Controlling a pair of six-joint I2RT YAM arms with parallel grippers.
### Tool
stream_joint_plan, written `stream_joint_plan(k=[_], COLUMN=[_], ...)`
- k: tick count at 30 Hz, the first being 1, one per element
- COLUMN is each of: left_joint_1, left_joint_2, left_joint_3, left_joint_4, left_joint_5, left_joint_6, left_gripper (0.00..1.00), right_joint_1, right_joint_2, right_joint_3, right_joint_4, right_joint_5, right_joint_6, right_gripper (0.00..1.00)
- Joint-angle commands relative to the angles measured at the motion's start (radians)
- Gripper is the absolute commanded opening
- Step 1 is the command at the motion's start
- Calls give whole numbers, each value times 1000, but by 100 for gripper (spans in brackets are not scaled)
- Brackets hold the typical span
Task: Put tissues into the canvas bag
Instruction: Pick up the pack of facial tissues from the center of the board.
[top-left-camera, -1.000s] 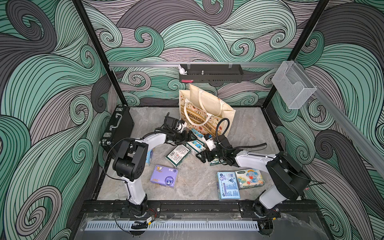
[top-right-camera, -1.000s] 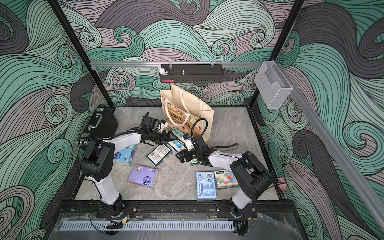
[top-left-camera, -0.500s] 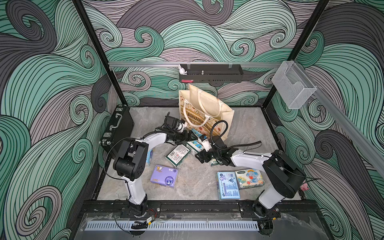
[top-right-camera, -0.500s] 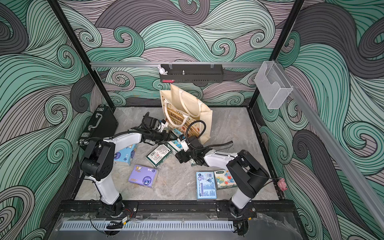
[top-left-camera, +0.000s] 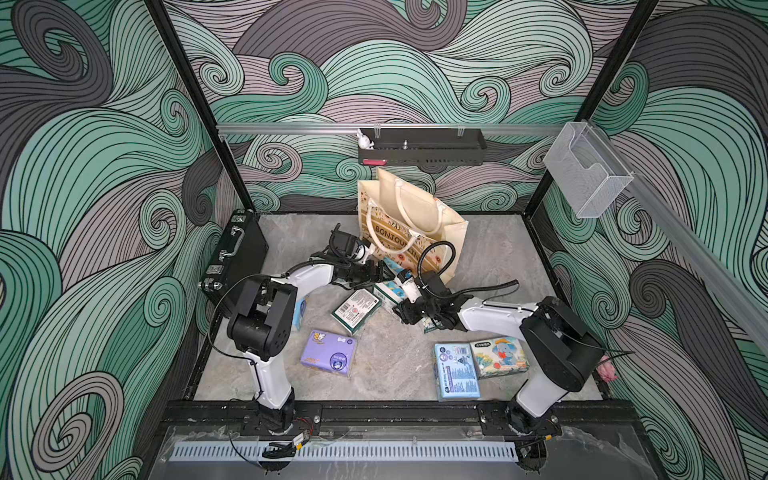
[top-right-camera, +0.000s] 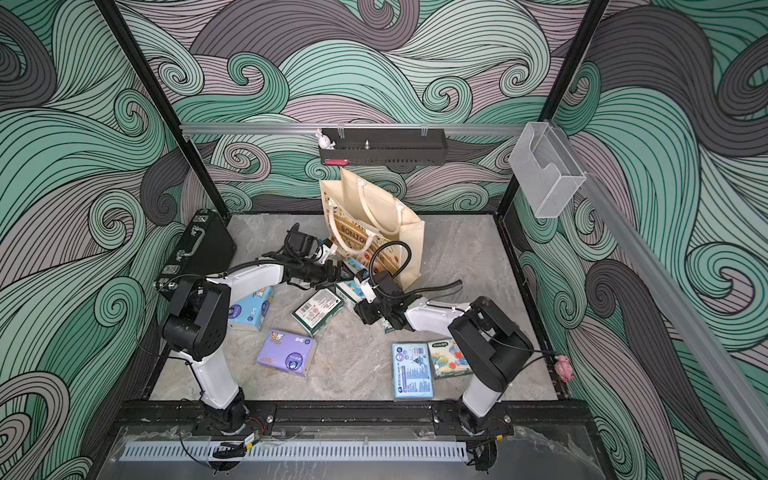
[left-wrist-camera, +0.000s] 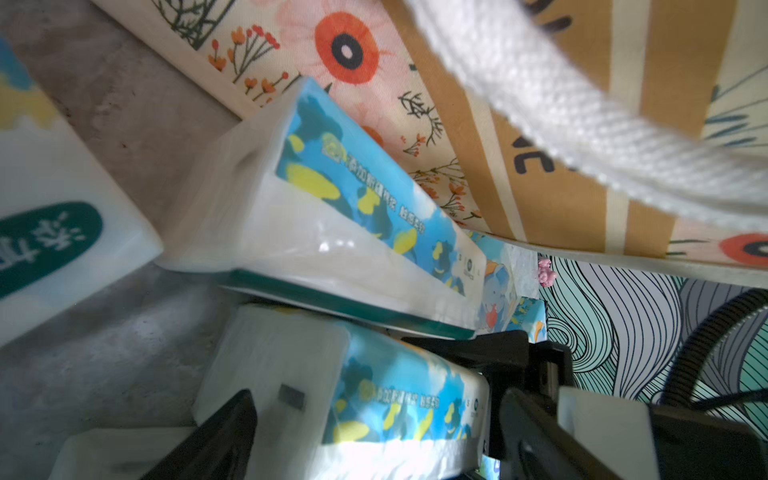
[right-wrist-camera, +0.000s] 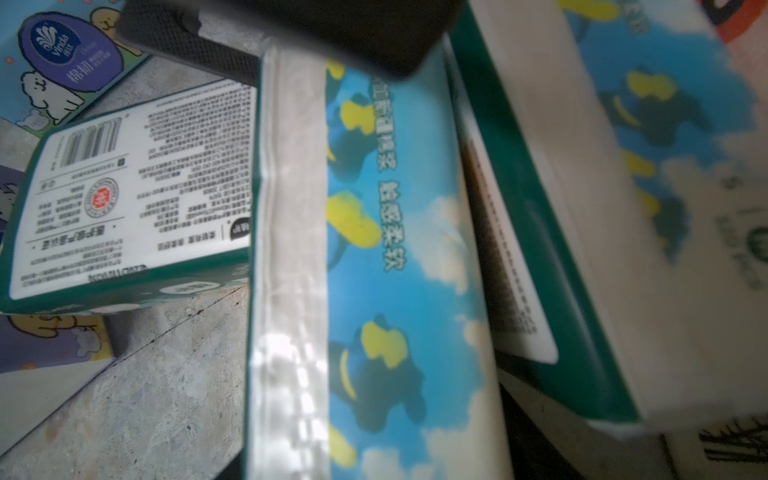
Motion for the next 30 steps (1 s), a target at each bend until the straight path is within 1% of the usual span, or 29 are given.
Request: stream_joint_plan(k=[1, 4, 7, 9, 11, 15, 18, 21, 24, 26, 28, 30], left_joint_1=[6, 13, 27, 38, 40, 41, 40, 41, 41, 39, 35, 24], left_joint_2=[-6, -10, -3, -9, -31, -115, -191, -270, -360, -450, -532, -617], left_joint_3=[36, 46, 67, 67, 58, 25, -2, -33, -78, -148, -223, -285], left_joint_4=[-35, -60, -94, -81, -79, -70, -50, -17, 33, 124, 217, 276], left_joint_5=[-3, 1, 31, 53, 28, -75, -126, -112, -44, 31, 79, 89], left_joint_6=[31, 50, 64, 60, 65, 94, 119, 157, 221, 264, 323, 396], left_gripper=[94, 94, 94, 91, 90, 90, 91, 91, 92, 92, 92, 92], right_joint_1=[7, 7, 7, 7, 7, 7, 7, 7, 7, 7, 7, 6], right_joint_2=[-19, -20, -29, -42, -63, -131, -232, -364, -515, -625, -736, -828], right_joint_3=[-21, -18, -21, -30, -48, -80, -79, -78, -96, -109, -114, -112], right_joint_4=[-35, -42, -42, -41, -27, -8, -75, -156, -225, -274, -325, -386], right_joint_5=[-2, -21, -36, -34, -29, -19, -10, -30, -55, -81, -121, -160], right_joint_6=[-13, -26, -42, -50, -54, -62, -63, -52, -21, -3, 6, 4], right_gripper=[57, 51, 49, 48, 48, 48, 48, 48, 48, 48, 48, 48])
